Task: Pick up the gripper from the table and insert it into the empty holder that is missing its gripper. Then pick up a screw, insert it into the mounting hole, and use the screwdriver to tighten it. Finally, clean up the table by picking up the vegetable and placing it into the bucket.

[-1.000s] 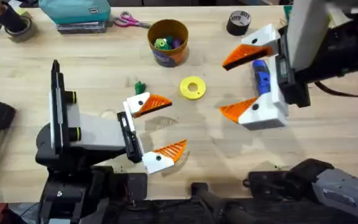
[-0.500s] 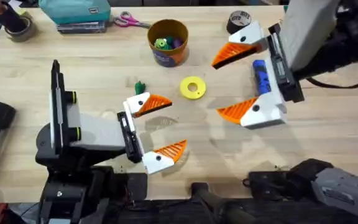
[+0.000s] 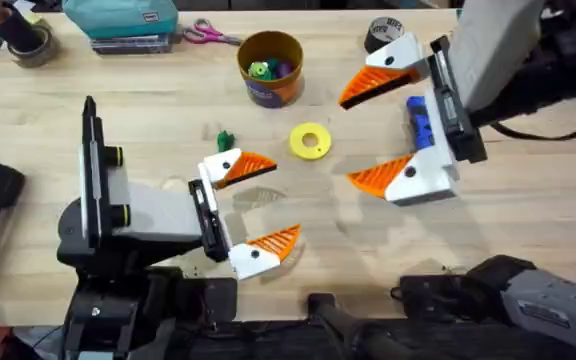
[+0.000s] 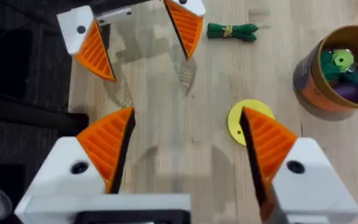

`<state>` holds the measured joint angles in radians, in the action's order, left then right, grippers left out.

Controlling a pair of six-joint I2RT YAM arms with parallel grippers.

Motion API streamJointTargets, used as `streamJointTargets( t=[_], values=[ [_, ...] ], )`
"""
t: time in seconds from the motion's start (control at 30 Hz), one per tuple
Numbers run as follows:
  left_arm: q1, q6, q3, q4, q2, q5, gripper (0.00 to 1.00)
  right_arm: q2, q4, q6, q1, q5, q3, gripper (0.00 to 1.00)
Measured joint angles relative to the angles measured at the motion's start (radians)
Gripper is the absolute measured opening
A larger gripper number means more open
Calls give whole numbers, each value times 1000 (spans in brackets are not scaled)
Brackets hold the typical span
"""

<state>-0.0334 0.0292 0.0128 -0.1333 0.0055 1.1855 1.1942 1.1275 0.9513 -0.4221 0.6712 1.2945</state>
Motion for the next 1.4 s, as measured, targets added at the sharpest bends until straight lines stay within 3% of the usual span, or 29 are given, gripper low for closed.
streamJointTargets(
  t=[0.13, 0.33, 0.37, 0.63, 0.73, 0.9, 1.07, 1.23, 1.4],
  values=[
    [0, -2, 0, 0, 0, 0, 952, 0, 0, 0, 0, 0, 0, 998],
    [0, 2, 0, 1, 0, -1, 55, 0, 0, 0, 0, 0, 0, 998],
    [0, 3, 0, 1, 0, -1, 17, 0, 0, 0, 0, 0, 0, 998],
    [0, 4, 0, 1, 0, -1, 10, 0, -26, -3, 2, -1, 0, 998],
    [0, 4, 0, 1, 0, -1, 10, 0, -92, -84, 16, -30, 0, 998],
    [0, 4, 0, 1, 0, -1, 10, 0, -171, -412, 71, -187, 0, 998],
    [0, 3, 0, 1, 0, -1, 10, 1, -80, -682, 145, -403, 31, 998],
    [0, 4, 0, 1, 0, -1, 10, 1, 19, -803, 194, -600, 111, 997],
    [0, 4, 0, 1, 0, -1, 10, 1, 53, -848, 247, -704, 137, 997]
  ],
)
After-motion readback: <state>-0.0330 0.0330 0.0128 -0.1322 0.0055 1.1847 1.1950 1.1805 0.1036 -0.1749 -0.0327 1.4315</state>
